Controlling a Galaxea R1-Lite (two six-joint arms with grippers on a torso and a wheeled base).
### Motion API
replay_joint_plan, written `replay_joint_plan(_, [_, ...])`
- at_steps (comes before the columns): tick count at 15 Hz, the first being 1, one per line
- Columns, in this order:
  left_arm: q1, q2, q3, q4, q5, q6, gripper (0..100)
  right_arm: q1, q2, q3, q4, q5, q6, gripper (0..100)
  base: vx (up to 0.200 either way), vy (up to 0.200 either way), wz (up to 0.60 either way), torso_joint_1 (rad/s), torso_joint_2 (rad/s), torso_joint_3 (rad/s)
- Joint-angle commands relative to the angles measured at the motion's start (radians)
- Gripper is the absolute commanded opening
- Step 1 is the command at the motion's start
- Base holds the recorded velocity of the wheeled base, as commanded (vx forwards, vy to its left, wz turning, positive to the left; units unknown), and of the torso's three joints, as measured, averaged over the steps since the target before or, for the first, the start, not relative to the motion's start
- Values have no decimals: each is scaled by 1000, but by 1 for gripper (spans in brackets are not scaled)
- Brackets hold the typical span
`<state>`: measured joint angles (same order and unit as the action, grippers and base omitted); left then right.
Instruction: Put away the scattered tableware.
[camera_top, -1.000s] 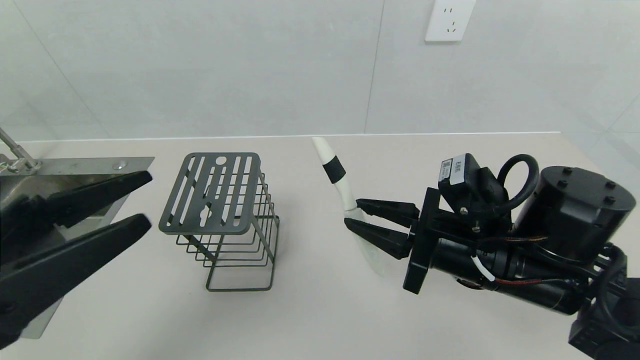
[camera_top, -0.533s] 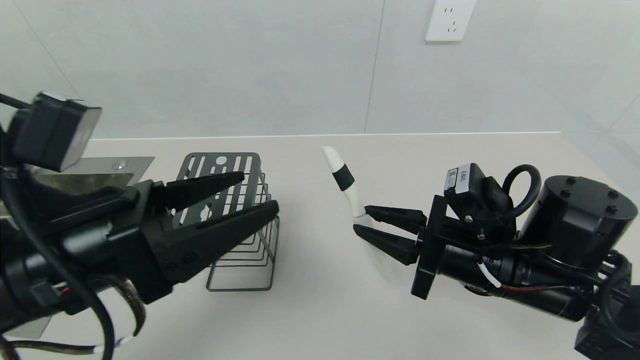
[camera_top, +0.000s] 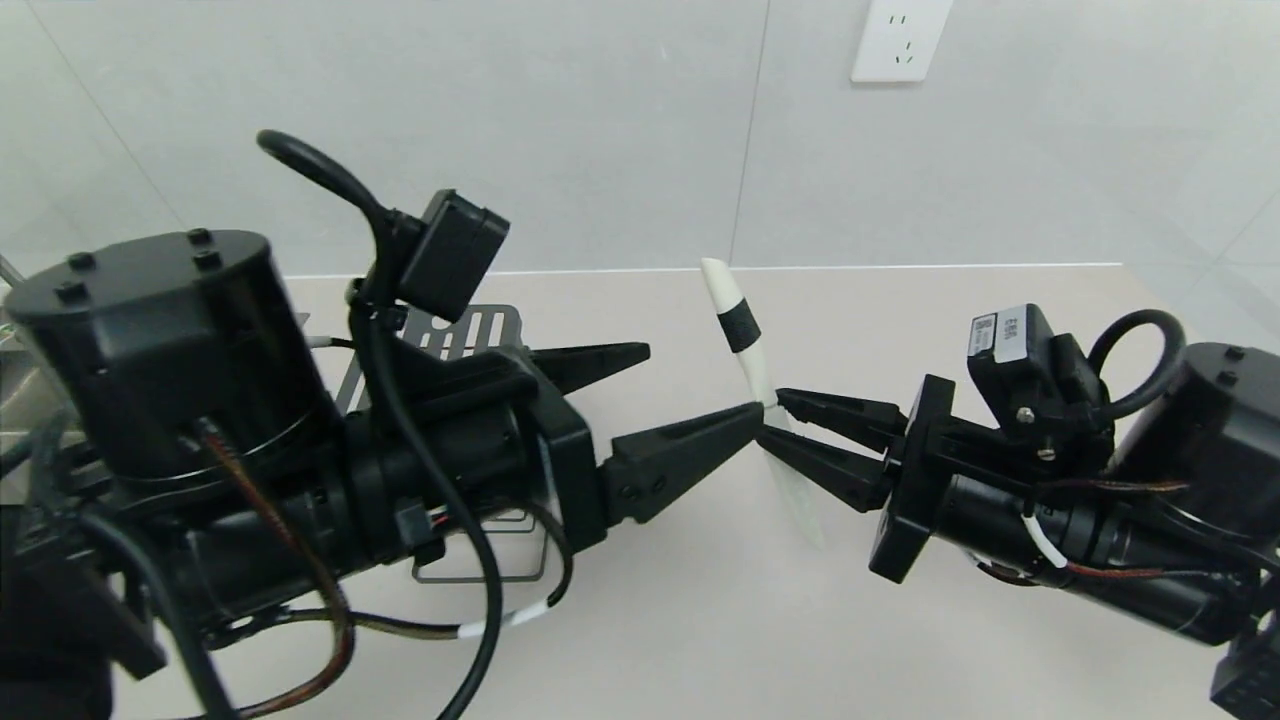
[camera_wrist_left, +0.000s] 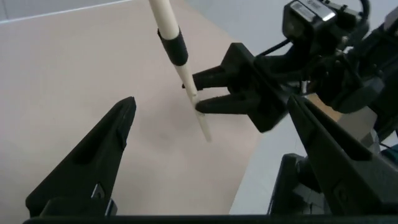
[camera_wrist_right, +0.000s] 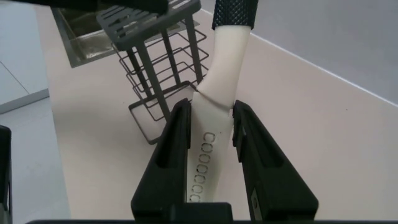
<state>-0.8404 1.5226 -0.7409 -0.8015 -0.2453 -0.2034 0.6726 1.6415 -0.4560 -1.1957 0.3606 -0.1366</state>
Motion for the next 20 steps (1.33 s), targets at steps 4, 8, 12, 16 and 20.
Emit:
replay_joint_plan(4, [-31, 205, -74, -147, 77, -1, 100, -37, -29, 57, -56, 1, 18, 0, 0, 0, 0, 0, 0, 0])
replay_joint_plan(8, [-25, 242, -129, -150, 78, -4, 100, -37, -29, 86, -117, 3, 29, 0, 0, 0, 0, 0, 0, 0])
replay_joint_plan(12, [-32, 261, -172, -154, 72, -4, 100, -34, -28, 86, -127, 3, 32, 0, 0, 0, 0, 0, 0, 0])
replay_joint_plan(16, [-32, 283, -213, -237, 74, -2, 100, -34, -28, 80, -136, 4, 34, 0, 0, 0, 0, 0, 0, 0])
replay_joint_plan(20, [-40, 300, -224, -254, 72, -2, 100, -31, -9, 42, -136, 4, 43, 0, 0, 0, 0, 0, 0, 0])
